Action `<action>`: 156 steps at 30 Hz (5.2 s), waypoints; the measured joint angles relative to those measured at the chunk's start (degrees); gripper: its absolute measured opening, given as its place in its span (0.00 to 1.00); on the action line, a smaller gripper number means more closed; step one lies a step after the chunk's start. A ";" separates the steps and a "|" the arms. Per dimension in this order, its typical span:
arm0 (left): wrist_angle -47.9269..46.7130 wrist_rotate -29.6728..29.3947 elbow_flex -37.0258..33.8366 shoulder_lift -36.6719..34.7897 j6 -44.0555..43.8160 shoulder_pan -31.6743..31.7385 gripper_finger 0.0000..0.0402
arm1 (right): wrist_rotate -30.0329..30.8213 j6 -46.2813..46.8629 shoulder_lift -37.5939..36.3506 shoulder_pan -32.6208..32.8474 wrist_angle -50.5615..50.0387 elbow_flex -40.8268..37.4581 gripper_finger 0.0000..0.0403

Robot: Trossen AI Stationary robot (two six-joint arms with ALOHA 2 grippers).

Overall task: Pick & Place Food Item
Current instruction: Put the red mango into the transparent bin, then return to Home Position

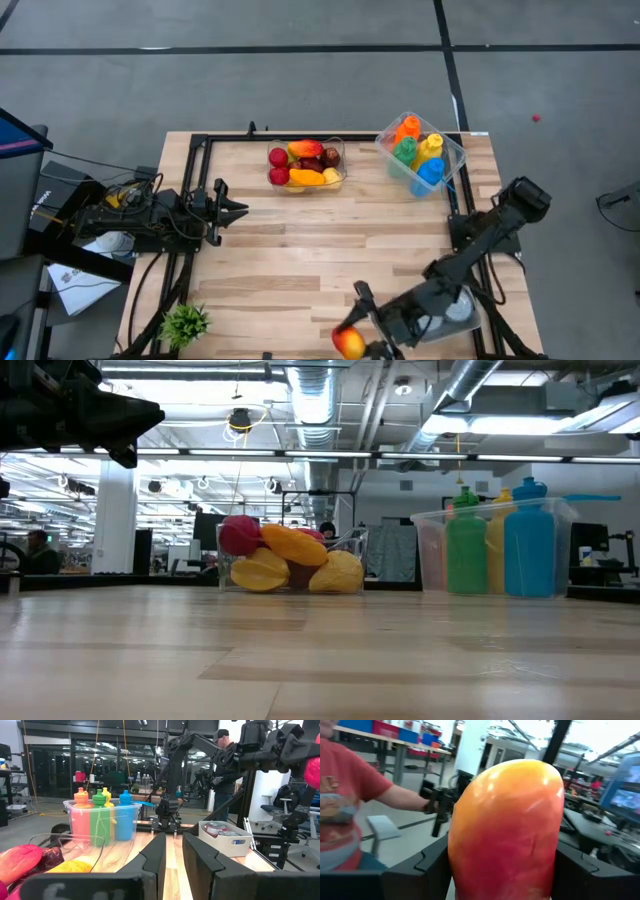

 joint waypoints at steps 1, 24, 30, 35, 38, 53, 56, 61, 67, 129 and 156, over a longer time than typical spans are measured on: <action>0.00 0.02 0.00 0.00 0.00 0.00 0.13 | 0.19 0.05 0.01 -0.63 -0.09 0.19 0.61; 0.00 0.00 0.00 0.00 0.00 0.00 0.13 | 1.95 7.08 -0.02 -23.35 -0.82 0.57 0.61; 0.00 0.00 0.00 0.00 0.00 0.00 0.13 | 10.38 5.55 -0.06 -26.98 -5.43 5.19 0.61; 0.00 0.00 0.00 0.00 0.00 0.00 0.13 | 16.74 5.17 -0.08 -31.10 -15.26 11.51 0.61; 0.00 0.02 0.00 0.00 0.00 0.00 0.13 | 17.80 7.82 -0.08 -34.48 -22.53 14.54 0.61; 0.00 0.00 0.00 0.00 0.00 0.00 0.13 | 12.75 18.21 3.06 -54.01 -46.33 16.28 0.61; 0.00 0.00 0.00 0.00 0.00 0.00 0.13 | 10.37 17.89 5.55 -56.00 -46.08 16.28 0.61; 0.00 0.00 0.00 0.00 0.00 0.00 0.13 | 10.09 15.63 10.07 -57.55 -46.94 16.21 0.61; 0.00 0.01 0.00 0.00 0.00 0.00 0.13 | 10.09 15.61 13.39 -58.26 -47.74 16.29 0.61; 0.00 0.02 0.00 0.00 0.00 0.00 0.13 | 10.36 6.78 11.01 -51.97 -68.71 29.05 0.89; 0.41 0.00 -0.02 0.00 0.00 0.00 0.13 | 25.36 26.50 -63.61 -19.78 -67.00 -15.42 0.02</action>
